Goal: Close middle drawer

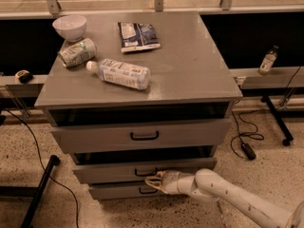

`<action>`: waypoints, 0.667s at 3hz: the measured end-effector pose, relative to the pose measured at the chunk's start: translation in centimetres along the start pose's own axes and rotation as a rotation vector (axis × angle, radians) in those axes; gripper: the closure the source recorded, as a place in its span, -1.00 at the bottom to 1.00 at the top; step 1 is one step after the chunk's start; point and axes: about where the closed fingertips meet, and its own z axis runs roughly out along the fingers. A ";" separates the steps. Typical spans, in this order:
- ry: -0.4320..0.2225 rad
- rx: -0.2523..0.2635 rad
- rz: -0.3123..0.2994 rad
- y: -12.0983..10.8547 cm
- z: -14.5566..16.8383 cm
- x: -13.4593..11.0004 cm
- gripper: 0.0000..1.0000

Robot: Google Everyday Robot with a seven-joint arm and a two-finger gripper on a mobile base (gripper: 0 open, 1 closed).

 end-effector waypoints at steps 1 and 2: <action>-0.072 -0.017 0.031 0.0 0.7 -0.3 1.00; -0.110 -0.048 0.033 1.0 -0.4 -0.7 1.00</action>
Offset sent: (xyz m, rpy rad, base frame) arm -0.0411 -0.0136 0.0149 0.1272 0.0448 0.1228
